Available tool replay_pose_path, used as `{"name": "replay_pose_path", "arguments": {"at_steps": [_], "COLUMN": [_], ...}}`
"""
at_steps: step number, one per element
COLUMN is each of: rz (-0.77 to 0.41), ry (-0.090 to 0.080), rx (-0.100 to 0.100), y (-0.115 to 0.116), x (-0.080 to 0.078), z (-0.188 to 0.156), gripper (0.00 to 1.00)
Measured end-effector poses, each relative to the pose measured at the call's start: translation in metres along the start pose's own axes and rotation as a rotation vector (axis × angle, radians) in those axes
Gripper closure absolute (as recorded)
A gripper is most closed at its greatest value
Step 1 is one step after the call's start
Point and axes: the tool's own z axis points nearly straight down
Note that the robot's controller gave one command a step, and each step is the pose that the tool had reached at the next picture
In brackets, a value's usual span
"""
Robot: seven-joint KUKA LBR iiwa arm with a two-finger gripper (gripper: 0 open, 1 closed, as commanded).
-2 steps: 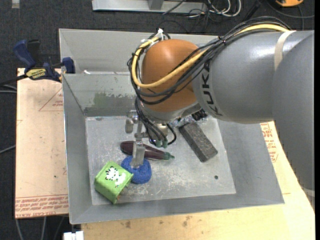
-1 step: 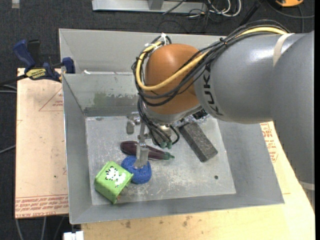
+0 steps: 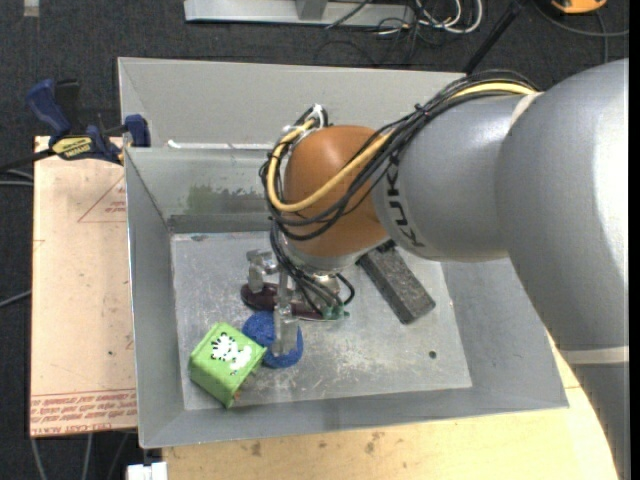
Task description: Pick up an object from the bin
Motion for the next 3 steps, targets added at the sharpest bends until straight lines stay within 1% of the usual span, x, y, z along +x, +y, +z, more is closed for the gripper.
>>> {"name": "replay_pose_path", "arguments": {"at_steps": [1, 2, 3], "rz": [-0.098, -0.098, -0.144], "ry": [0.006, 0.006, 0.004], "rx": [-0.002, -0.003, -0.002], "y": [-0.003, -0.003, 0.000], "x": [0.000, 0.000, 0.003], "z": [0.028, 0.028, 0.016], "gripper": [1.00, 1.00, 1.00]}}
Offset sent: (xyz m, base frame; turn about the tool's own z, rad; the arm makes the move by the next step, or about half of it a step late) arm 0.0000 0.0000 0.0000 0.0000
